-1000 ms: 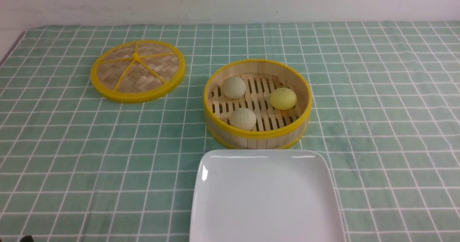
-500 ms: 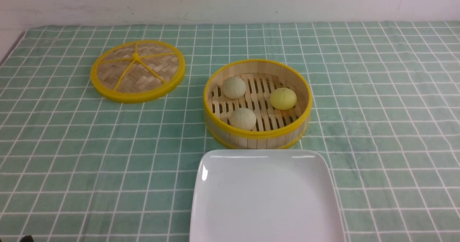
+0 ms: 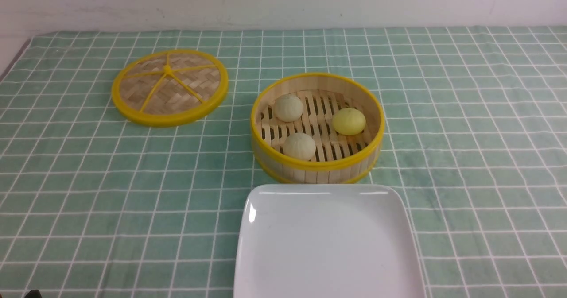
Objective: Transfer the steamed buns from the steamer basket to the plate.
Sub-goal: Use the right arm to grab the steamed stuffed bun that is closest to it
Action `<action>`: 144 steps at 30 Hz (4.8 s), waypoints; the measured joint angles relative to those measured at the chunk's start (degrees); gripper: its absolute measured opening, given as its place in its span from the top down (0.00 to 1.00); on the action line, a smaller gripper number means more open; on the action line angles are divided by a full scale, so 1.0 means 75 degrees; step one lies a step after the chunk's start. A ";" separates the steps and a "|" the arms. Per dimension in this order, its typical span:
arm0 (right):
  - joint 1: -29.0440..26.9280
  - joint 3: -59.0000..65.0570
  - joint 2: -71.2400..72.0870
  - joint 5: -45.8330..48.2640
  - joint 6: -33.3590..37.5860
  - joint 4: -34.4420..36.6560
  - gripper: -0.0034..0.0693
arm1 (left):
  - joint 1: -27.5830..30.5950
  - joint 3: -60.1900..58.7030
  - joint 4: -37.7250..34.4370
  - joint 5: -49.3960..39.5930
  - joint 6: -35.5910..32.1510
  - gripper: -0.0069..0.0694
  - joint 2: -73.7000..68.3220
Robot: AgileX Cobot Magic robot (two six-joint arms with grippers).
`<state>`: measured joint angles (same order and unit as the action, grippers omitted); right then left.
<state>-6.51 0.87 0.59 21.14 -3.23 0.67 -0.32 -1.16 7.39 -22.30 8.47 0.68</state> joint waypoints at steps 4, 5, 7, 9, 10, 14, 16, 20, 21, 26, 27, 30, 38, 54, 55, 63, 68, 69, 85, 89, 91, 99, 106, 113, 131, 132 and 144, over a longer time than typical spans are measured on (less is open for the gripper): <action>0.0000 0.0028 0.0000 -0.0191 -0.0143 0.0055 0.17 | 0.0000 0.0000 0.0000 0.0000 0.0000 0.45 0.0000; 0.0000 0.0048 0.0000 -0.0329 -0.0222 0.0103 0.17 | 0.0000 0.0000 0.0000 0.0000 0.0000 0.45 0.0000; 0.0000 0.0038 0.0000 -0.0482 -0.0434 0.0198 0.17 | 0.0000 0.0000 0.0000 0.0000 0.0000 0.45 0.0000; 0.0000 -0.0093 0.0000 -0.0533 -0.0598 0.0225 0.17 | 0.0000 0.0000 0.0000 0.0000 0.0000 0.45 0.0000; 0.0000 -0.0246 0.0000 -0.0533 -0.0682 0.0241 0.17 | 0.0000 0.0000 0.0000 0.0000 0.0000 0.45 0.0000; 0.0000 -0.0948 0.0000 -0.0377 -0.0802 0.0303 0.17 | 0.0000 0.0000 0.0000 0.0000 0.0000 0.45 0.0000; 0.0000 -0.1303 0.0000 -0.0123 -0.0802 0.0422 0.17 | 0.0000 0.0000 0.0000 0.0000 0.0000 0.45 0.0000; 0.0000 -0.2200 0.0000 0.0799 -0.0802 0.0625 0.17 | 0.0000 0.0000 0.0000 0.0000 0.0000 0.45 0.0000; 0.0000 -0.2396 0.0000 0.1097 -0.0802 0.0666 0.17 | 0.0000 0.0000 0.0000 0.0000 0.0000 0.45 0.0000; 0.0000 -0.3034 0.0000 0.1694 -0.0802 0.0765 0.17 | 0.0000 0.0000 0.0000 0.0000 0.0000 0.45 0.0000; 0.0000 -0.3085 0.0000 0.1718 -0.0802 0.0787 0.17 | 0.0000 0.0000 0.0000 0.0000 0.0000 0.45 0.0000; 0.0000 -0.3173 0.0003 0.1734 -0.0802 0.0948 0.17 | 0.0000 0.0000 0.0000 0.0000 0.0000 0.45 0.0000; 0.0000 -0.3181 0.0010 0.1395 -0.0805 0.1187 0.17 | 0.0000 0.0000 0.0000 0.0000 0.0000 0.45 0.0000; 0.0000 -0.3181 0.0010 0.0956 -0.0805 0.1193 0.17 | 0.0000 0.0000 0.0000 0.0000 0.0000 0.45 0.0000; 0.0000 -0.3181 0.0010 0.0956 -0.0805 0.1193 0.17 | 0.0000 0.0000 0.0000 0.0000 0.0000 0.45 0.0000; 0.0000 -0.3181 0.0010 0.0956 -0.0805 0.1193 0.17 | 0.0000 0.0000 0.0000 0.0000 0.0000 0.45 0.0000; 0.0000 -0.3181 0.0010 0.0956 -0.0805 0.1193 0.17 | 0.0000 0.0000 0.0000 0.0000 0.0000 0.45 0.0000; 0.0000 -0.3181 0.0010 0.0963 -0.0805 0.1193 0.17 | 0.0000 0.0000 0.0000 0.0000 0.0000 0.45 0.0000; 0.0000 -0.3181 0.0010 0.0963 -0.0811 0.1193 0.17 | 0.0000 0.0000 0.0000 0.0000 0.0000 0.45 0.0000; 0.0000 -0.3181 0.0010 0.0963 -0.0811 0.1193 0.17 | 0.0000 0.0000 0.0000 0.0000 0.0000 0.45 0.0000; 0.0000 -0.3181 0.0010 0.0963 -0.0811 0.1193 0.17 | 0.0000 0.0000 0.0000 0.0000 0.0000 0.45 0.0000; 0.0000 -0.3181 0.0010 0.0963 -0.0811 0.1193 0.17 | 0.0000 0.0000 0.0066 0.0000 0.0000 0.45 0.0000; 0.0000 -0.3182 0.0010 0.0957 -0.0811 0.1193 0.17 | 0.0000 -0.0053 -0.0190 0.0418 0.0000 0.45 0.0000; 0.0000 -0.3182 0.0010 0.0957 -0.0814 0.1184 0.17 | 0.0000 -0.0053 -0.1490 0.0902 0.0447 0.45 0.0000; 0.0000 -0.3182 0.0010 0.1035 -0.0814 0.1647 0.17 | 0.0000 -0.0053 -0.2746 0.1075 0.1955 0.45 0.0000; 0.0000 -0.3182 0.0010 0.1177 -0.0814 0.1782 0.17 | 0.0000 -0.0053 -0.2746 0.1121 0.1955 0.45 0.0000; 0.0000 -0.3751 -0.1717 0.2155 0.1715 0.4274 0.17 | 0.0000 -0.0045 -0.2768 0.1593 0.1732 0.45 0.0000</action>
<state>-6.51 -27.27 -12.28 37.30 9.63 32.72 -0.32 -1.50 -13.36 -10.35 21.46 0.68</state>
